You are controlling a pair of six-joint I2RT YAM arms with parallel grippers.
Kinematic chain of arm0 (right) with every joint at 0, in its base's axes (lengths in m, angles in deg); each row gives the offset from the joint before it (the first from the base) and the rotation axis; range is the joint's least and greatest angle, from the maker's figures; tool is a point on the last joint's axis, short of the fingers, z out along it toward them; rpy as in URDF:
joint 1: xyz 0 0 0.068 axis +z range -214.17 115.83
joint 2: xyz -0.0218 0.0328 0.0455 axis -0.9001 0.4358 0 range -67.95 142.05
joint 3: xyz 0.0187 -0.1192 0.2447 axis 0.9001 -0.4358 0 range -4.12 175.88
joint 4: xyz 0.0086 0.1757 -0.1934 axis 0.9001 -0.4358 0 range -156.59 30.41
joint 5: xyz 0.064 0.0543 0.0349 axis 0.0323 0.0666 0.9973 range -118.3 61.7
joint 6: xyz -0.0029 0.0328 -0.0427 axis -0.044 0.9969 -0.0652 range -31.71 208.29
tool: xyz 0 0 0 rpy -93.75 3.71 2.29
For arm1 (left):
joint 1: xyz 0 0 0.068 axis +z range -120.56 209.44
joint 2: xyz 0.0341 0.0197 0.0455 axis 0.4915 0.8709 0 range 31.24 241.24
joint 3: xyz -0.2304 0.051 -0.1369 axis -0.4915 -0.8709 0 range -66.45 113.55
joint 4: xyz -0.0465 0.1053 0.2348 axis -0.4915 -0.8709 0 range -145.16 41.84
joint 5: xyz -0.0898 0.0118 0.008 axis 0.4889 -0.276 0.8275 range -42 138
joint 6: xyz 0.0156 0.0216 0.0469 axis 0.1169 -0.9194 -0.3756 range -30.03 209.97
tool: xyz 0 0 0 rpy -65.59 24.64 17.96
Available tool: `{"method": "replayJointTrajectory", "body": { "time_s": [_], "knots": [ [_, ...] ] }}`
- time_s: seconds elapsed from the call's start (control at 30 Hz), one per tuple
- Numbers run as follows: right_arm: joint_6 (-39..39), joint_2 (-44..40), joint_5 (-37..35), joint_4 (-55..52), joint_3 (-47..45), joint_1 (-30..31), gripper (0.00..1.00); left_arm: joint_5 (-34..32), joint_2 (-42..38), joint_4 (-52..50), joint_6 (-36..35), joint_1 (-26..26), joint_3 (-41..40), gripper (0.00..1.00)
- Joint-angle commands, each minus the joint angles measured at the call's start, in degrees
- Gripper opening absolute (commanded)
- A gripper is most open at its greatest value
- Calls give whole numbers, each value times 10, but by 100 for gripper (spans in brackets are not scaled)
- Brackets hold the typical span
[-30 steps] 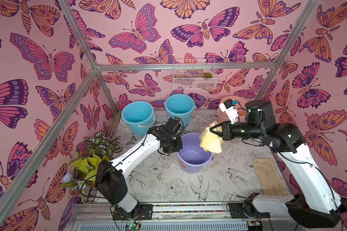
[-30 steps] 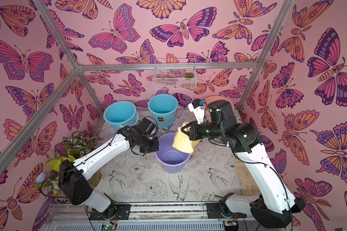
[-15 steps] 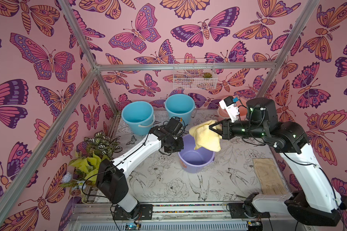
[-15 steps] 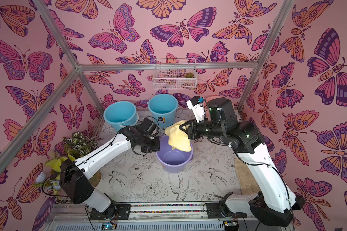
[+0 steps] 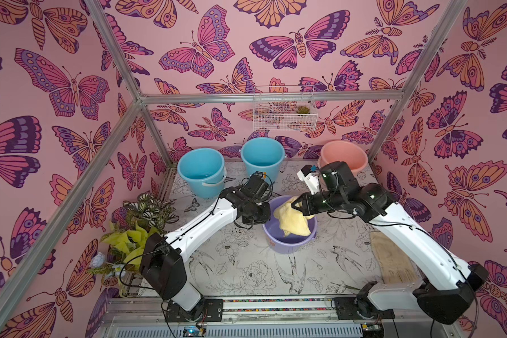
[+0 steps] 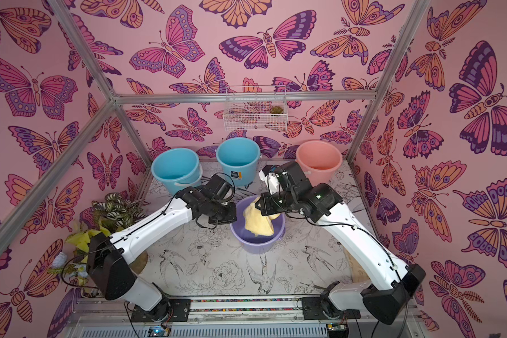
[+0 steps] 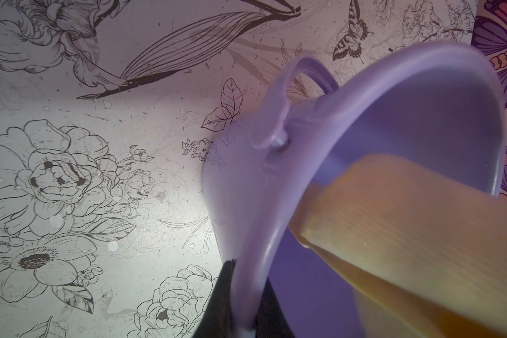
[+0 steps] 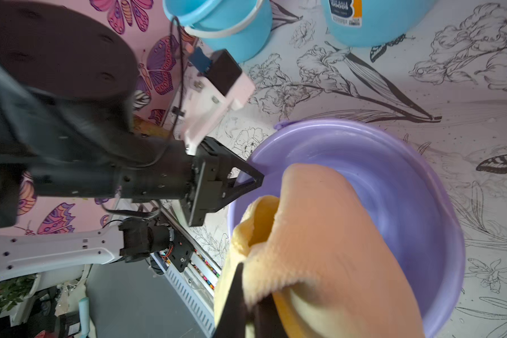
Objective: Wipe the inside of the bucket with a cloth
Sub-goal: Wipe the dirt from the inside of the bucket.
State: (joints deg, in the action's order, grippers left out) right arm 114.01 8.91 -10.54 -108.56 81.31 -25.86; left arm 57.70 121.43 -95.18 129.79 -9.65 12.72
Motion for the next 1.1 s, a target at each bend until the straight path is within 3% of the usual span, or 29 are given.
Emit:
{"method": "replayJointTrajectory", "body": {
  "time_s": [0.0,0.6,0.87,1.07],
  "knots": [
    [2,15,-37,46,-26,18,0,5,-24,24,-11,-7,-16,0],
    [-4,108,-197,303,-223,80,0,-72,-79,105,-42,-58,-92,0],
    [3,110,-281,393,-310,103,0,-106,-114,131,-39,-68,-118,0],
    [-2,84,-288,400,-342,105,18,-112,-124,158,-40,-70,-142,0]
  ]
}}
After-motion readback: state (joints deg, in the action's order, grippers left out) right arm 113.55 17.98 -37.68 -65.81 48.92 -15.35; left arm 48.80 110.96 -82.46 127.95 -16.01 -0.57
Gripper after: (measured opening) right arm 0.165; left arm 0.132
